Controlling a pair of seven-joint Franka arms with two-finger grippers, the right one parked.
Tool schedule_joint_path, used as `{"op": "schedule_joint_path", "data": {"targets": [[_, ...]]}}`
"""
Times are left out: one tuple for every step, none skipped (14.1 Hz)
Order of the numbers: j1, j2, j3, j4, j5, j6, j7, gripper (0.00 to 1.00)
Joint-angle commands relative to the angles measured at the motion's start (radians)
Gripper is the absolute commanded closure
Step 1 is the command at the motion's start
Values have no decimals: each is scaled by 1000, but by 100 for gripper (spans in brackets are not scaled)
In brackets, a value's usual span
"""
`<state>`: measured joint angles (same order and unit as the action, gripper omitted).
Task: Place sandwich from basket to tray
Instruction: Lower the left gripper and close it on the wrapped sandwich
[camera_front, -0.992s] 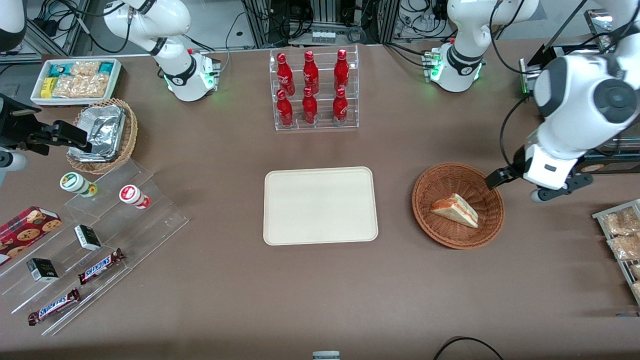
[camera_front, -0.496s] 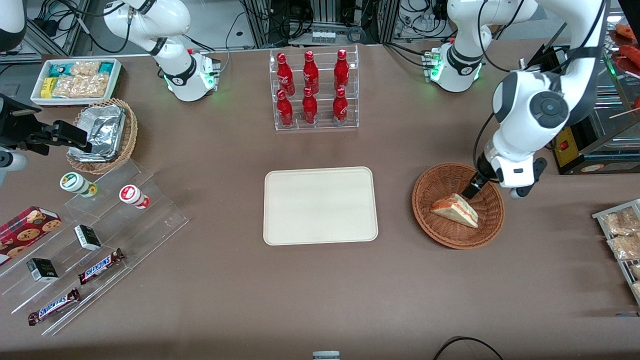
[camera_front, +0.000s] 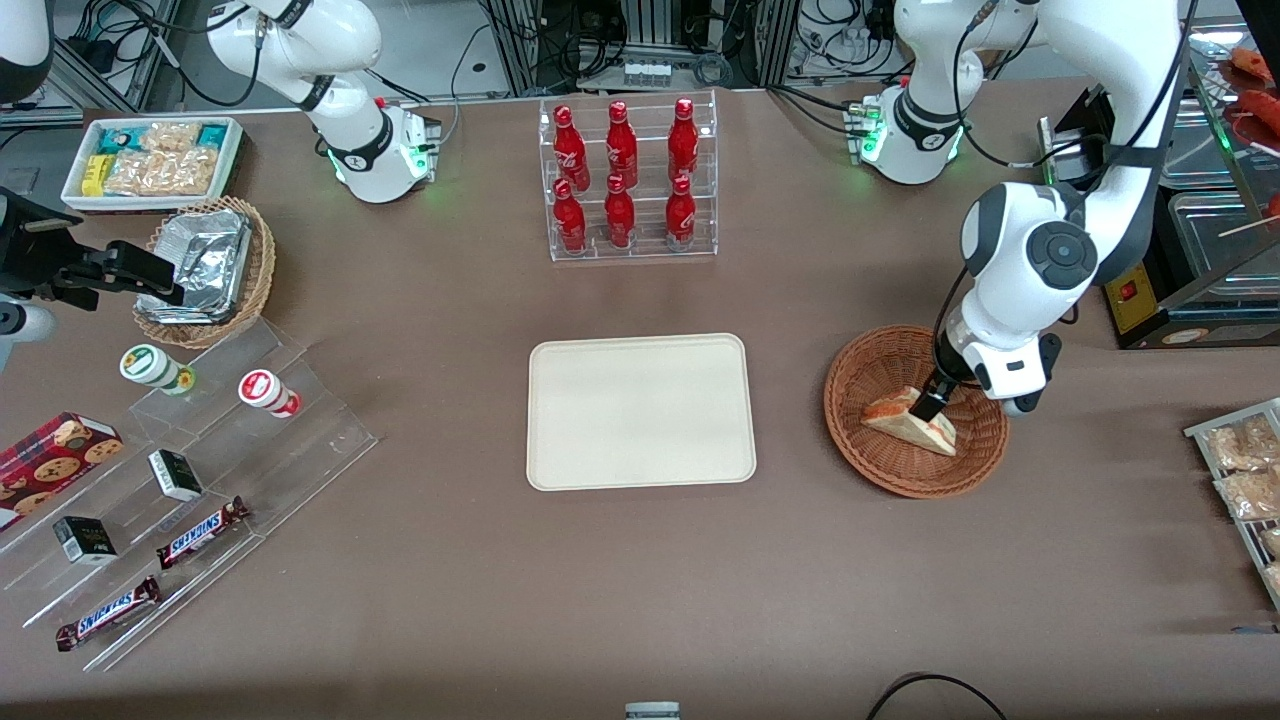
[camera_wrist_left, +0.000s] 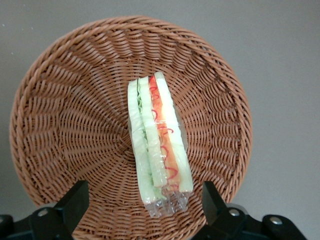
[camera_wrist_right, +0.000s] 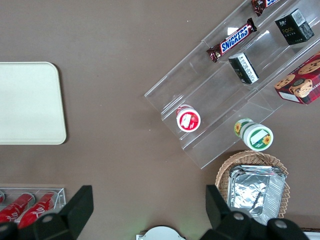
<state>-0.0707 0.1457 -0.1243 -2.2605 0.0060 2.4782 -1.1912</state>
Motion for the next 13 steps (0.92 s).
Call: {"op": "schedule_joint_path", "data": {"targets": [[-4,17,-1,-14,8,44,-37,0],[-4,26,-1,-14,8,45,-42,0],[-4,35,-1,-14,8,57,-57,0],[-4,46,-1,-14,8,79,-73,0],[-4,61,-1,-13,8,93,-79,0],[-4,70,-1,-13,8,108,-79,0],[-4,83,-1,-13,8,122,-79,0],[-4,90,-1,-13,8,125,-79,0],[-4,97,-1,-10,8,129,-79,1],[-6,100,-1,-7,8,130,-80,16],[-6,104,-1,-5,8,130,-88,44],[-6,112,-1,-1,8,131,-94,67],[-6,118,-1,4,6,131,-94,91]]}}
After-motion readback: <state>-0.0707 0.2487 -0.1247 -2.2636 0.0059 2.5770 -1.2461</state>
